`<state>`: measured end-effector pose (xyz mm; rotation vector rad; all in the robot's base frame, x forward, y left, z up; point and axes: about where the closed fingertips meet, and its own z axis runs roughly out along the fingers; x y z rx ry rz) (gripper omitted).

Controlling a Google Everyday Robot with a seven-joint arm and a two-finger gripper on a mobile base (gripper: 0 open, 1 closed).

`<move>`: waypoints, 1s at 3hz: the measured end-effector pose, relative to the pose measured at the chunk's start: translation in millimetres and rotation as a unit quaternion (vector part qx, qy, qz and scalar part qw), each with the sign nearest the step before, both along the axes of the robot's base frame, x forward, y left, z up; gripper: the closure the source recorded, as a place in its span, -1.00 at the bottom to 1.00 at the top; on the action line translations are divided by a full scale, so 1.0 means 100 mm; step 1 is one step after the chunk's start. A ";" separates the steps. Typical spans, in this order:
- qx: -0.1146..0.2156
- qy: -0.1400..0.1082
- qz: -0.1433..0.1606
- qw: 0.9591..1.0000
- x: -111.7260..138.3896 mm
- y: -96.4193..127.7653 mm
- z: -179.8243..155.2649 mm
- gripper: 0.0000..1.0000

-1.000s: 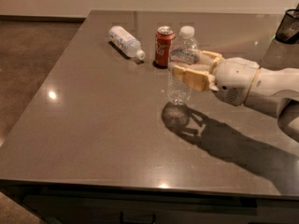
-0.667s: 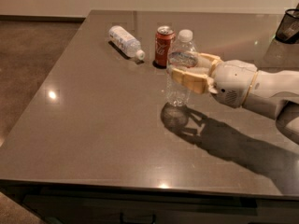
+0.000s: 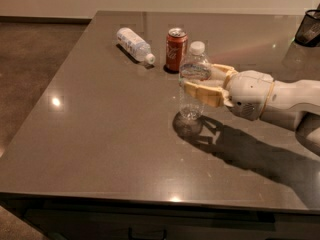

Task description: Place water bottle upright

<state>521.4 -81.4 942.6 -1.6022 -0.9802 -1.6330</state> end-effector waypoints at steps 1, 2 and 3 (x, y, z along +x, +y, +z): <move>-0.002 -0.005 -0.005 1.000 -0.02 -0.02 -0.05 0.51; -0.003 -0.007 -0.008 1.000 -0.05 -0.03 -0.09 -0.11; -0.004 -0.007 -0.010 1.000 -0.06 -0.04 -0.11 -0.57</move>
Offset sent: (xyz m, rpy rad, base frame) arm -0.0048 -0.0105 -0.0168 -0.0025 -0.0092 -0.0305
